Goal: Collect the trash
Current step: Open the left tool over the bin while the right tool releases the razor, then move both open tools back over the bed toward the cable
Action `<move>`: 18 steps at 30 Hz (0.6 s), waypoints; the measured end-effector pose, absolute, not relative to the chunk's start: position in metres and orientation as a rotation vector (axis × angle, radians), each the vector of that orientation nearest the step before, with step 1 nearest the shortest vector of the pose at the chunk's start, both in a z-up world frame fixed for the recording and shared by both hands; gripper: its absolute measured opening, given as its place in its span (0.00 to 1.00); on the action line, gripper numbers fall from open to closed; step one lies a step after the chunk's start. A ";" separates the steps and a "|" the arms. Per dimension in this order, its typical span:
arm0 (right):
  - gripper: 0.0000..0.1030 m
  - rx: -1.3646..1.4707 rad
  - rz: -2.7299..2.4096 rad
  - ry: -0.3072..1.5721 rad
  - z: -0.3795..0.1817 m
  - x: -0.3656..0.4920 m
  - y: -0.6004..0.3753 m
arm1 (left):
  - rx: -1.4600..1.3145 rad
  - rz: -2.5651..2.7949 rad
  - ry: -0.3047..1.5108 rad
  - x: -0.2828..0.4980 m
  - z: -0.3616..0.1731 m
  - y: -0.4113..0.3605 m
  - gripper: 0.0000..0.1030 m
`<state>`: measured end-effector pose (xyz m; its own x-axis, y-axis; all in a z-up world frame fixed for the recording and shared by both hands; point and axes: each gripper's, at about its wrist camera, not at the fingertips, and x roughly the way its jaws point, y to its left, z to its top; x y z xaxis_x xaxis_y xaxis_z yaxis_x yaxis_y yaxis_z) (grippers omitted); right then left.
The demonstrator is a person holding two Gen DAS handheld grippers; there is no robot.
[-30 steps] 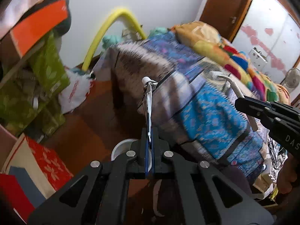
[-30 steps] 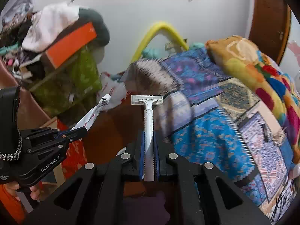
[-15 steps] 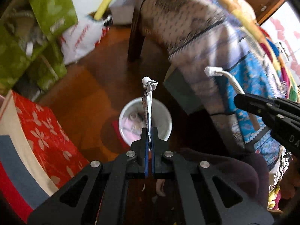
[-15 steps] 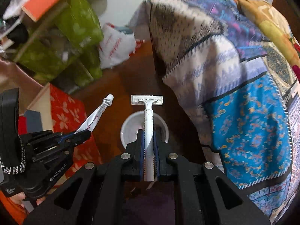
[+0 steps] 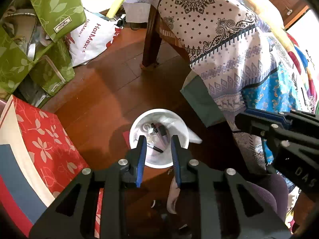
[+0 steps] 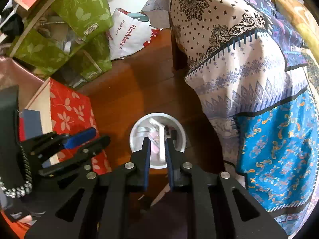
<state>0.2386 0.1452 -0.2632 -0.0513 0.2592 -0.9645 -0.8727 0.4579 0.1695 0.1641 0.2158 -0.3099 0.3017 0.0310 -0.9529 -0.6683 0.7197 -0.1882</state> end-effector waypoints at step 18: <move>0.13 -0.508 1.041 1.012 -0.151 0.232 0.072 | -0.476 0.488 0.996 0.149 -0.196 0.177 0.22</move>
<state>0.2323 0.0716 -0.1506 0.1383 0.4660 -0.8739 -0.8866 0.4516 0.1005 0.1490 0.1772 -0.1957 0.4558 0.1677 -0.8741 -0.5875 0.7944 -0.1540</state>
